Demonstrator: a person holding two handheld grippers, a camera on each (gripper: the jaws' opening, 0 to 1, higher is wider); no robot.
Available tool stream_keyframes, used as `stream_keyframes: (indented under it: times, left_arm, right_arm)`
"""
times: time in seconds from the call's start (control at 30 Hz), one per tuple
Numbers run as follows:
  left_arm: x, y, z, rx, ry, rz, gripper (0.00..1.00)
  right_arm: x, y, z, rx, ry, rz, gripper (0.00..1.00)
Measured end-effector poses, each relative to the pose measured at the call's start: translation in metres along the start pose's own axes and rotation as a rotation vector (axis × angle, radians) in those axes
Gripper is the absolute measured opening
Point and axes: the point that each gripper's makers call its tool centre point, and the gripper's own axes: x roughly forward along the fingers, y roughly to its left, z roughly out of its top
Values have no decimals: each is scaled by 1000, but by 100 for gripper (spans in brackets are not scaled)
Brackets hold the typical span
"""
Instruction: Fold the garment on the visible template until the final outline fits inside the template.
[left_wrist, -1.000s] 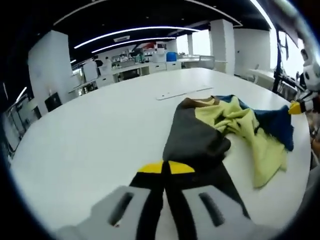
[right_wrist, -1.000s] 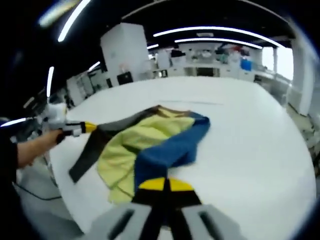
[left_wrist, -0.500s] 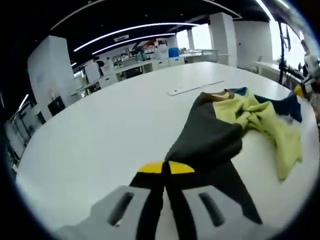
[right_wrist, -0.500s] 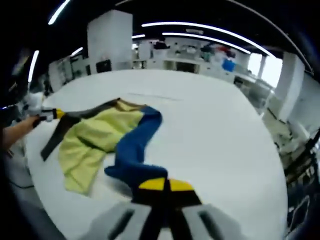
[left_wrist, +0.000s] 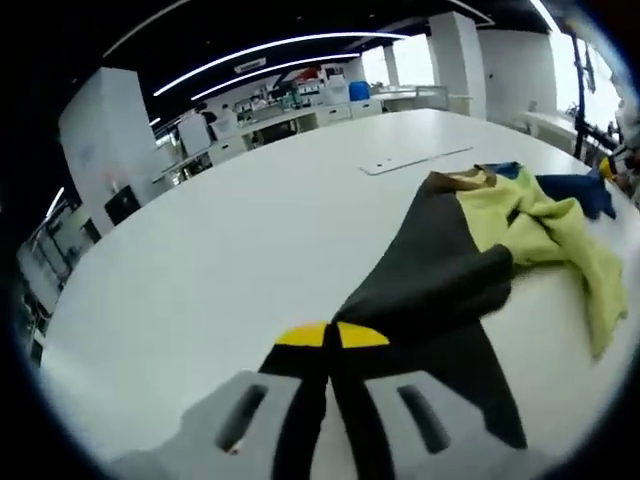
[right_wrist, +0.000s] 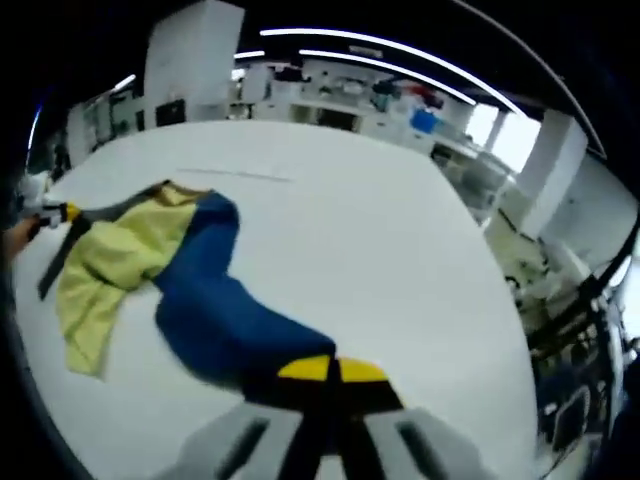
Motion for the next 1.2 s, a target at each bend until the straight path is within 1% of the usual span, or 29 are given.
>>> stream_keyframes:
  times: [0.13,0.23,0.33,0.37,0.5,0.6,0.7,0.83,0.9,1.03,1.2]
  left_arm:
    - [7,6,-2,14,13,-4,0]
    - [10,11,-2,30,18,-5,0]
    - [13,12,-2,-17,28,-13,0]
    - [14,14,-1,-17,27,-14,0]
    - [17,21,1,27,36,-3,0]
    - [16,25,3,27,40,0,0]
    - [20,28,7,61,41,2,0]
    - [20,30,9,71,54,10,0]
    - [22,32,11,62,50,8,0]
    - [23,34,11,83,57,11,0]
    - [24,33,10,62,61,10,0]
  right_arm:
    - [5,-10,-1,3,13,-20,0]
    - [13,-18,-4,-11,29,-35,0]
    - [23,-22,-10,-43,60,-36,0]
    - [25,-23,-11,-46,66,-38,0]
    - [33,-33,-14,-63,83,-52,0]
    - [34,-37,-17,-65,97,-58,0]
    - [41,-45,-16,-75,106,-63,0]
    - [46,-52,-17,-89,120,-67,0]
    - [44,-52,-18,-100,125,-70,0]
    - [46,-53,-17,-115,132,-72,0]
    - [52,-53,-12,-126,132,-67,0]
